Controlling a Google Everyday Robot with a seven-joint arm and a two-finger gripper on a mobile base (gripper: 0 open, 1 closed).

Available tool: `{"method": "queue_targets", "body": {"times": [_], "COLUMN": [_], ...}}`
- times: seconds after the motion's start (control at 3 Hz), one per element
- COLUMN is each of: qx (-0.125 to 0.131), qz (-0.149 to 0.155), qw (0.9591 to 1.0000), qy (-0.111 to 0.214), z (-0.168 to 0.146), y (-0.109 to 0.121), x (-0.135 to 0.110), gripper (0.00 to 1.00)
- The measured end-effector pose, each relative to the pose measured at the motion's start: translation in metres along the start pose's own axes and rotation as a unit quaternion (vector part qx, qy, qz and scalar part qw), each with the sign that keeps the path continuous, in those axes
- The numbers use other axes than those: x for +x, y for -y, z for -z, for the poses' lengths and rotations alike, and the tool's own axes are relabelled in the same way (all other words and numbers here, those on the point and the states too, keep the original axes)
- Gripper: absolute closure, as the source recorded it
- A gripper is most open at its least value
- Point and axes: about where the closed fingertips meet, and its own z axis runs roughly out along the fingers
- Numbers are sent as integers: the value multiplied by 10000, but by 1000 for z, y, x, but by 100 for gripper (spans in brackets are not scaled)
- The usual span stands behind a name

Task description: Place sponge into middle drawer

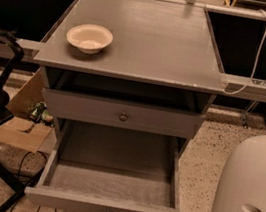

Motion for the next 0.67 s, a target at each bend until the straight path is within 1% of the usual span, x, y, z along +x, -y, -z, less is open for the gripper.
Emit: {"method": "queue_targets", "body": {"times": [0.33, 0.67], "qx": [-126, -131], "qz": [158, 19], "qw": [9998, 9999], "qy": [14, -20], "z": [35, 58], "y": [-8, -16], "x": [34, 82], "gripper": [100, 100]}}
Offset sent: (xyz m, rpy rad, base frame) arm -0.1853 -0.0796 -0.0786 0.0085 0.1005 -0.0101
